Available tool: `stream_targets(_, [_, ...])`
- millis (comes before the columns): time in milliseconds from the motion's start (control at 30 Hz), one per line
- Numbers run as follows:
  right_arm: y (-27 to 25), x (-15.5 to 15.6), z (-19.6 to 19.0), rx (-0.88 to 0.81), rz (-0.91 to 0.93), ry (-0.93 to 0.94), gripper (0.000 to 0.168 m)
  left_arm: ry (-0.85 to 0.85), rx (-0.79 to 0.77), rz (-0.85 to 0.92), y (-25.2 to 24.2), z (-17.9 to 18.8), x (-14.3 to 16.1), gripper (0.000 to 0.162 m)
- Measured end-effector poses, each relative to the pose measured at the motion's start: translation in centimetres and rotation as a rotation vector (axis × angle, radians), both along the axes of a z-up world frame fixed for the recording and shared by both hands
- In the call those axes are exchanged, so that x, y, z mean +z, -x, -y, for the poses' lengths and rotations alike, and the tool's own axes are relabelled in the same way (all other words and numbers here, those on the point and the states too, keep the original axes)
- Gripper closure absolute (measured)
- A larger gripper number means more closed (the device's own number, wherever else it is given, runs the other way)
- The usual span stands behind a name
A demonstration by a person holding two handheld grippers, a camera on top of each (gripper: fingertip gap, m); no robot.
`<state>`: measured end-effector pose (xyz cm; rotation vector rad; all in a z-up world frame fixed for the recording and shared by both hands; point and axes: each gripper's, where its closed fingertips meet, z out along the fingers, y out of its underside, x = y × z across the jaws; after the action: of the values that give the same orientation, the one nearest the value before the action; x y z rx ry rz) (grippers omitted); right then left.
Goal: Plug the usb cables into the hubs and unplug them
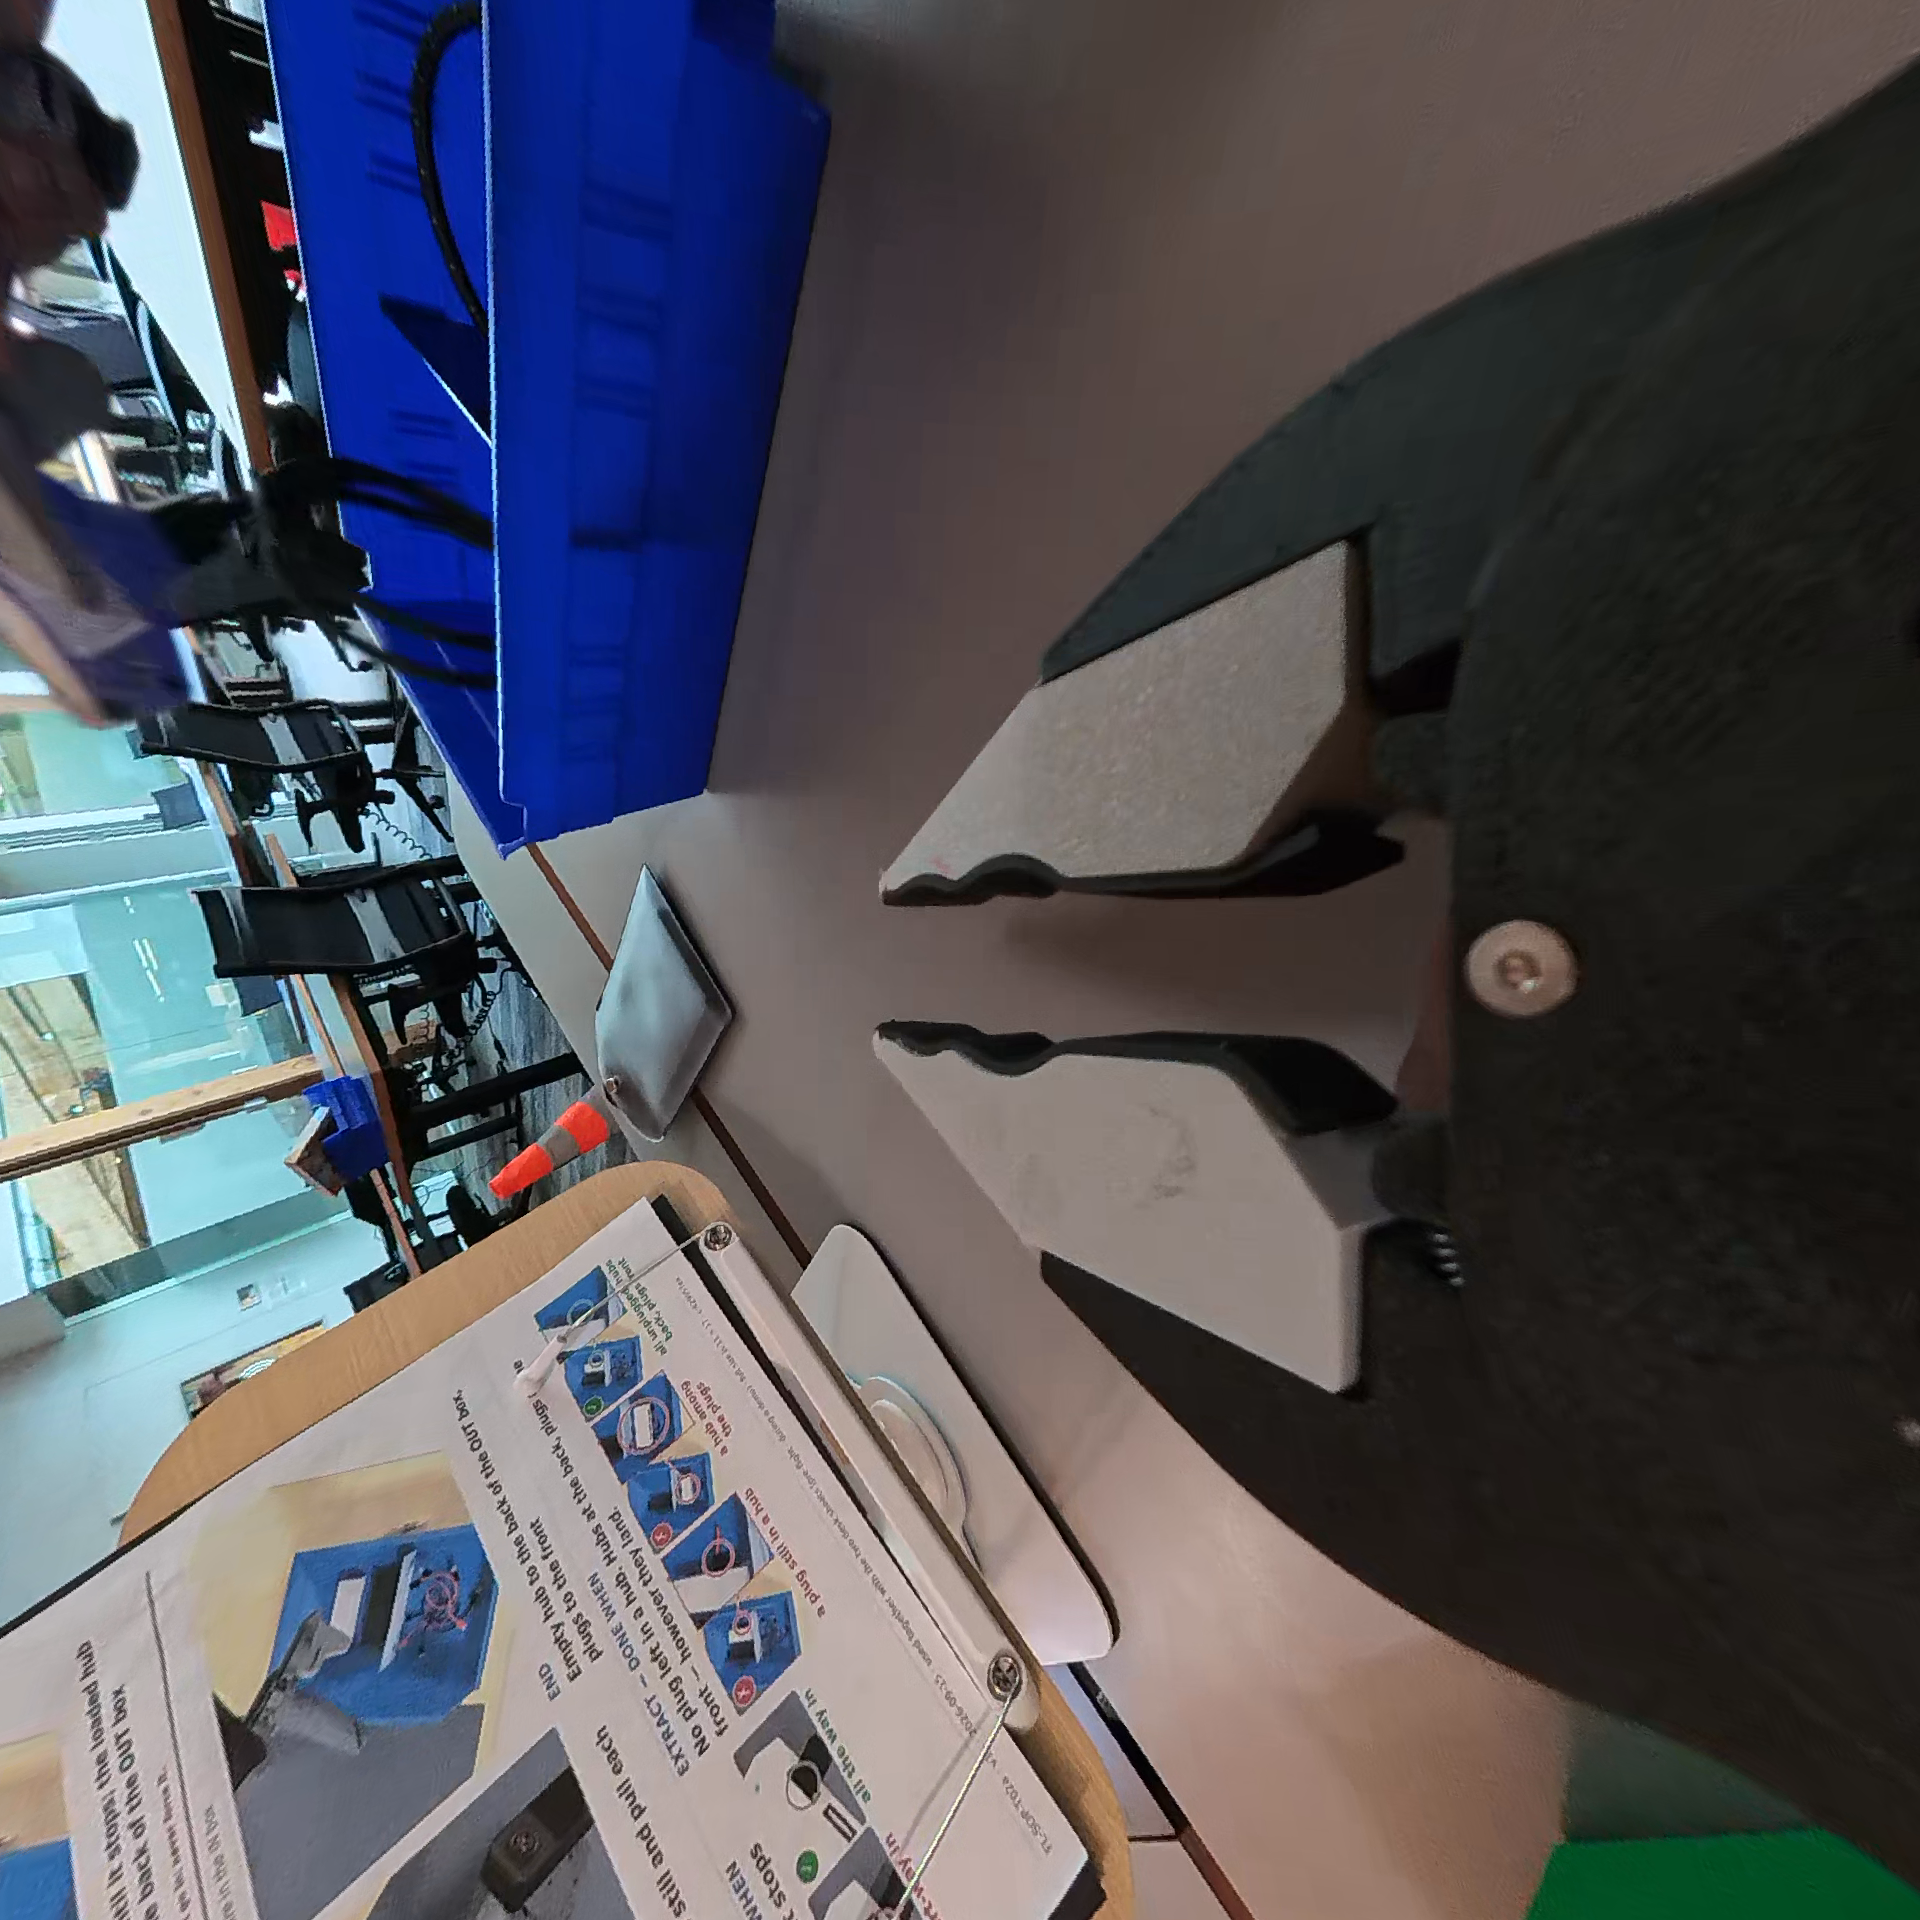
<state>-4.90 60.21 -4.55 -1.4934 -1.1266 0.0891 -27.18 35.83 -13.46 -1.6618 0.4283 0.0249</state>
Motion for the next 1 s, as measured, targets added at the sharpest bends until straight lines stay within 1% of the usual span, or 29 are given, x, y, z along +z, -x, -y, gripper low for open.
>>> stream_targets(67, [-0.5,-4.4,0.3,0.000,0.255,0.193,0.150,0.002,-0.004,-0.003,-0.2,0.0,0.0,0.142])
stream_targets(100, [-0.9,-6.4,1.0,0.013,0.360,0.307,0.149,0.006,-0.006,-0.008,-0.2,0.0,-0.1,0.142])
stream_targets(133, [-1.0,-7.7,1.6,0.027,0.436,0.394,0.149,0.011,-0.008,-0.012,-0.4,-0.1,-0.3,0.142])
stream_targets(167, [-0.8,-8.5,1.8,0.029,0.487,0.435,0.149,0.014,-0.010,-0.017,-0.5,-0.1,-0.4,0.142])
stream_targets(267, [0.7,-9.9,0.0,-0.050,0.552,0.469,0.148,0.022,-0.016,-0.037,-0.8,-0.2,-0.8,0.142])
stream_targets(333, [2.1,-11.9,-0.9,-0.080,0.566,0.531,0.145,0.030,-0.014,-0.061,-0.8,-0.3,-1.2,0.142])
stream_targets(400, [3.0,-14.9,-1.4,-0.083,0.618,0.580,0.135,0.038,-0.005,-0.085,-0.7,-0.4,-1.6,0.143])
stream_targets(433, [3.2,-16.4,-1.5,-0.092,0.652,0.596,0.124,0.043,-0.001,-0.088,-0.5,-0.4,-1.8,0.143])
stream_targets(467, [3.1,-17.6,-1.6,-0.103,0.701,0.609,0.119,0.049,0.000,-0.085,-0.4,-0.4,-1.9,0.142])
stream_targets(500, [3.1,-18.0,-1.7,-0.115,0.743,0.602,0.118,0.057,0.001,-0.075,-0.3,-0.5,-2.0,0.142])
stream_targets(533, [3.2,-17.7,-2.1,-0.124,0.758,0.576,0.125,0.065,0.002,-0.059,-0.2,-0.5,-2.0,0.142])
stream_targets(600, [3.9,-16.1,-2.1,-0.104,0.745,0.520,0.128,0.076,-0.006,-0.023,-0.3,-0.5,-2.0,0.141])
stream_targets(667, [4.8,-13.0,-2.0,-0.072,0.677,0.439,0.122,0.076,-0.009,-0.010,-0.3,-0.5,-1.8,0.141])
stream_targets(700, [5.4,-11.2,-1.7,-0.050,0.623,0.402,0.110,0.072,-0.009,-0.012,-0.4,-0.4,-1.7,0.141])
stream_targets(733, [5.9,-9.4,-1.2,-0.025,0.571,0.379,0.105,0.068,-0.009,-0.013,-0.4,-0.4,-1.6,0.141])
stream_targets(867, [6.8,-2.6,1.9,0.040,0.405,0.316,0.100,0.078,-0.010,-0.021,-0.6,-0.5,-1.9,0.139])
stream_targets(900, [7.1,-0.9,3.0,0.058,0.343,0.293,0.102,0.078,-0.008,-0.022,-0.6,-0.5,-2.0,0.139])
stream_targets(933, [7.7,0.7,4.4,0.090,0.266,0.285,0.102,0.076,-0.006,-0.020,-0.5,-0.5,-1.9,0.139])
stream_targets(1000, [9.7,2.9,8.5,0.202,0.097,0.307,0.105,0.075,-0.003,-0.013,-0.4,-0.6,-1.9,0.138])
